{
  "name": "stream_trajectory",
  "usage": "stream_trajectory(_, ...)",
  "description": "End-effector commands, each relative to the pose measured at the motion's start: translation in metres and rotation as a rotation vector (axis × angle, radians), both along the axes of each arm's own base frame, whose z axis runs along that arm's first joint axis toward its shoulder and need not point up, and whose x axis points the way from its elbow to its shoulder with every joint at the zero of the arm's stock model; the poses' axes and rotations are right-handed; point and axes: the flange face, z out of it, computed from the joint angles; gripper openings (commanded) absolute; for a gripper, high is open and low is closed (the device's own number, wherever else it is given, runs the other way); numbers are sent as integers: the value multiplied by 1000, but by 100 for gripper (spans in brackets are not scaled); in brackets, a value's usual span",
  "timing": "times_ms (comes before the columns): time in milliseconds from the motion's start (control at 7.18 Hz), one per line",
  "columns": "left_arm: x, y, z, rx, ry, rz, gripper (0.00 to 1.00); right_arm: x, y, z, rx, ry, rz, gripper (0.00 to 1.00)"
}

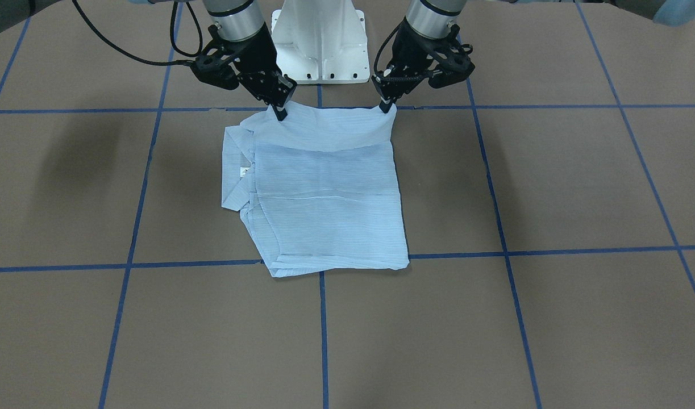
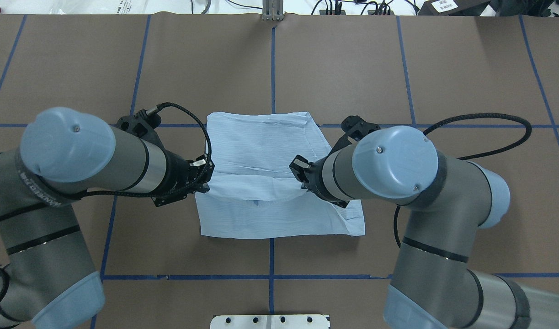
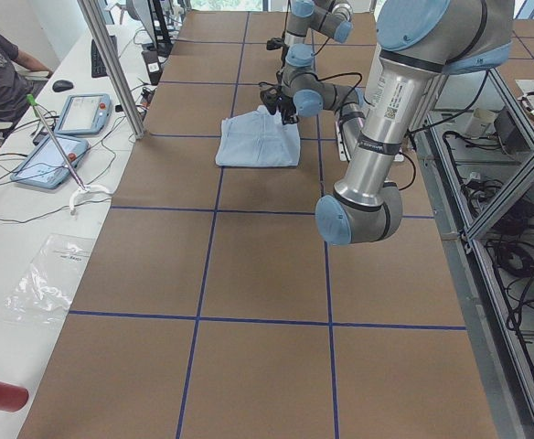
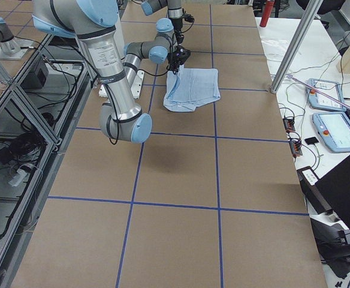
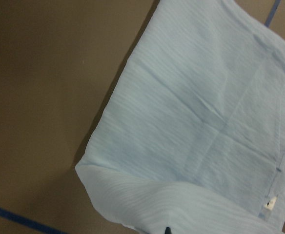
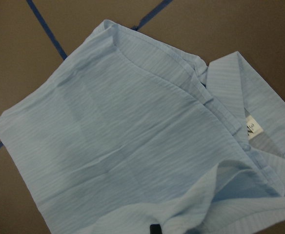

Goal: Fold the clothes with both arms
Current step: 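Lift the near edge with both grippers and fold it away from the robot, then lay the folded edge onto the far half with both grippers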

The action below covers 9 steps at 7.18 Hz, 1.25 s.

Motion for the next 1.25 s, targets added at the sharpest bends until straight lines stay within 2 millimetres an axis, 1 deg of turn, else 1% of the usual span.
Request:
stream_trajectory(0,2,-43,3,6,1,-59,0,-2,-59,2,47,60,39,0)
stream_trajectory(139,5,-61,8,20,-14,-70,0,-5,-79,11,61,99,38,0)
stream_trajectory(279,8,-83,13,24,-15,-96,0,-21,-102,5,54,121,48,0)
stream_trajectory(418,24,-104,28,23,-22,-108,0,-38,-120,-1,50,145,44,0)
stream_trajectory(557,28,-126,45,28,-15,-131,0,-54,-142,3,55,144,53,0)
stream_trajectory(697,31,-140,51,31,-16,-142,0,-69,-162,18,53,140,56,0)
stream_trajectory(836,37,-153,50,26,-25,-151,0,-76,-174,20,51,144,60,0)
stream_trajectory(975,41,-162,54,34,-25,-154,0,-86,-182,20,43,162,57,0)
stream_trajectory(1115,43,-169,62,39,-23,-158,0,-100,-191,20,33,181,50,0)
